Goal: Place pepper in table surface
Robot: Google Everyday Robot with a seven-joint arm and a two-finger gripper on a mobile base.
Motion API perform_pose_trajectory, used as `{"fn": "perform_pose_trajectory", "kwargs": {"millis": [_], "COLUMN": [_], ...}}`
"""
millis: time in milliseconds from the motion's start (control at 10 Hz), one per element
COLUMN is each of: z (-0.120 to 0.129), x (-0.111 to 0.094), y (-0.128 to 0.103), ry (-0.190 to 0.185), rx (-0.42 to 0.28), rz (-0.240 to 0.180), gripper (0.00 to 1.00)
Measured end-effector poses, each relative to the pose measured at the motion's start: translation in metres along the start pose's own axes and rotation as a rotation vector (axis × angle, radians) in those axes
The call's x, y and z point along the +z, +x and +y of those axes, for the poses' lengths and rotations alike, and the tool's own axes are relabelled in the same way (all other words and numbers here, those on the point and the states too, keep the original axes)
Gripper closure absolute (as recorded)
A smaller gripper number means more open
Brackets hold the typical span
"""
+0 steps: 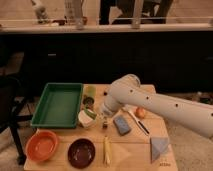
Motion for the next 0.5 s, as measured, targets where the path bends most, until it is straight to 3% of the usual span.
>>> {"fn": "perform_pose_trajectory", "kwargs": {"millis": [500], "z": [0.002], "x": [-0.012], "y": [0.048], "ry": [0.008], "rx": [0.048], "rz": [0.017], "gripper": [1.00]}}
